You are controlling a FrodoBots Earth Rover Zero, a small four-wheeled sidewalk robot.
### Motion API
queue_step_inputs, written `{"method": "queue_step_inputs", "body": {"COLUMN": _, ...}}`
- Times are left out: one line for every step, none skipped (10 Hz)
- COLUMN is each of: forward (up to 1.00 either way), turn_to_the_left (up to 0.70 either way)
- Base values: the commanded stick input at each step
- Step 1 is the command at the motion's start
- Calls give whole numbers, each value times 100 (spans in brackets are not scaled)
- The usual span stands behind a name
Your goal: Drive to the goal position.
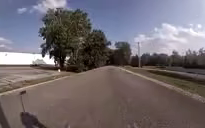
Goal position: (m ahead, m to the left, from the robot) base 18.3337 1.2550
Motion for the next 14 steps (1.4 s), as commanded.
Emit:
{"method": "queue_step_inputs", "body": {"forward": 70, "turn_to_the_left": 0}}
{"method": "queue_step_inputs", "body": {"forward": 70, "turn_to_the_left": 0}}
{"method": "queue_step_inputs", "body": {"forward": 70, "turn_to_the_left": 0}}
{"method": "queue_step_inputs", "body": {"forward": 70, "turn_to_the_left": 0}}
{"method": "queue_step_inputs", "body": {"forward": 70, "turn_to_the_left": 0}}
{"method": "queue_step_inputs", "body": {"forward": 70, "turn_to_the_left": 0}}
{"method": "queue_step_inputs", "body": {"forward": 70, "turn_to_the_left": 0}}
{"method": "queue_step_inputs", "body": {"forward": 70, "turn_to_the_left": 0}}
{"method": "queue_step_inputs", "body": {"forward": 70, "turn_to_the_left": 0}}
{"method": "queue_step_inputs", "body": {"forward": 70, "turn_to_the_left": 0}}
{"method": "queue_step_inputs", "body": {"forward": 70, "turn_to_the_left": 0}}
{"method": "queue_step_inputs", "body": {"forward": 70, "turn_to_the_left": 0}}
{"method": "queue_step_inputs", "body": {"forward": 70, "turn_to_the_left": 0}}
{"method": "queue_step_inputs", "body": {"forward": 70, "turn_to_the_left": 0}}
